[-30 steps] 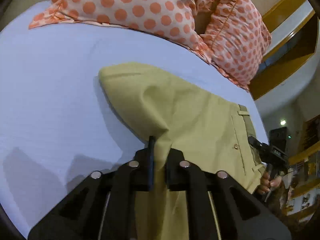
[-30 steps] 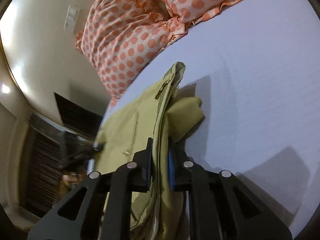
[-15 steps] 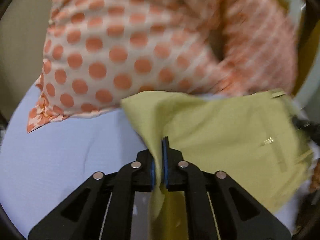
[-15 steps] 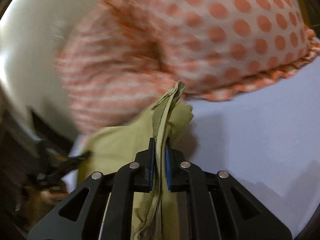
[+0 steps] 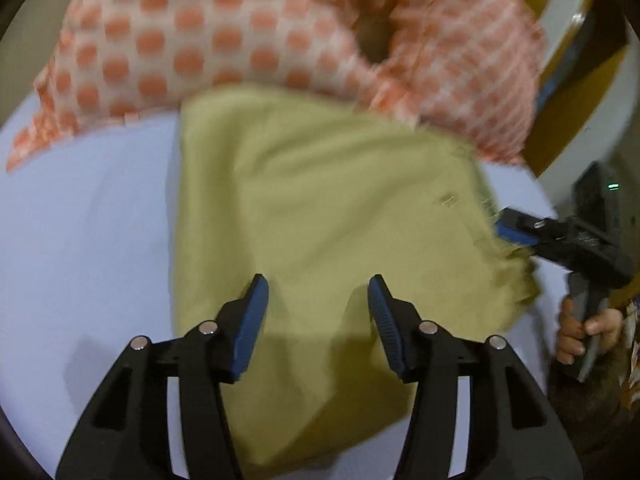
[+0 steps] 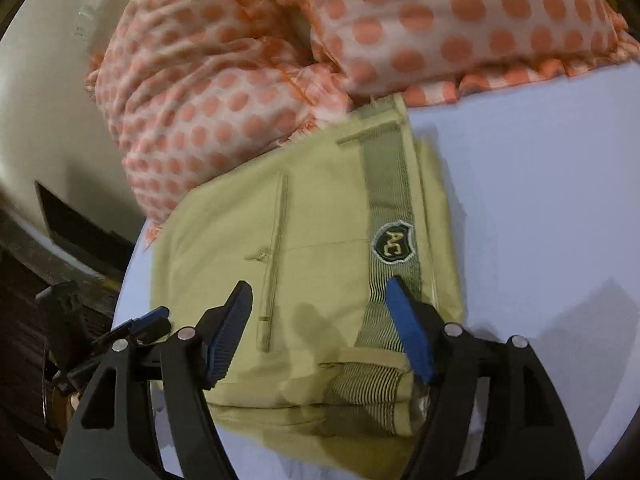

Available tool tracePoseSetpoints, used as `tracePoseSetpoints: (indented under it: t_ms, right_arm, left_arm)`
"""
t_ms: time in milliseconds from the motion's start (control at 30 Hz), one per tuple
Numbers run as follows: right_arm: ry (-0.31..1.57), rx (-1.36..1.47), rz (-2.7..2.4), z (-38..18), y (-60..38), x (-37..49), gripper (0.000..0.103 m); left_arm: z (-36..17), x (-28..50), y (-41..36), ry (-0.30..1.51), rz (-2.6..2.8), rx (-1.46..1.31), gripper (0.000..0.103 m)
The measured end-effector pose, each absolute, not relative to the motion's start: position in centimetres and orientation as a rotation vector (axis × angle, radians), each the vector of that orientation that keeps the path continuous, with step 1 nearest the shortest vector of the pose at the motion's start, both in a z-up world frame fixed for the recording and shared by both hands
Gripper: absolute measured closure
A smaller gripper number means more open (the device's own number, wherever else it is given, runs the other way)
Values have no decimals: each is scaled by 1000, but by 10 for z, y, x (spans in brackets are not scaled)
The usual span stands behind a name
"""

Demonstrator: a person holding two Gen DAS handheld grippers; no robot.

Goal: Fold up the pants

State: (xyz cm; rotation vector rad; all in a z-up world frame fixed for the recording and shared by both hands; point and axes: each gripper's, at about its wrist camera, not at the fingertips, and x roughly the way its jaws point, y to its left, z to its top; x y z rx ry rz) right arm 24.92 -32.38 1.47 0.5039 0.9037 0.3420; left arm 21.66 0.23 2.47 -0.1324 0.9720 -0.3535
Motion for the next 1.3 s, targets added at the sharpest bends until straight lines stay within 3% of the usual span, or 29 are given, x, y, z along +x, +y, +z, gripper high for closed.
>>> tracePoseSetpoints:
  t_ms: [100, 133, 200, 267, 400, 667, 1300]
  right_arm:
    - [922, 489, 264, 23, -320, 240, 29]
    - [906, 457, 224, 27, -320, 228, 18]
    - [848, 388, 194, 40, -312, 195, 6]
    - [796, 318, 176, 48, -300, 157, 1]
    - [800, 149, 147, 31, -265, 106, 1]
    - [882, -18, 66, -3, -228, 94, 1]
    - [885, -9, 39, -9, -226, 94, 1]
  left_arm:
    - [30, 210, -2, 972, -280, -78, 42]
    - [36, 197, 0, 962, -268, -79, 32]
    - [44, 172, 2, 935, -237, -54, 16]
    - [51, 137, 6, 908, -159, -17, 2]
    - [42, 80, 10, 919, -125, -19, 2]
    - [14, 63, 0, 959, -30, 66, 2]
    - [12, 52, 6, 881, -49, 43, 2]
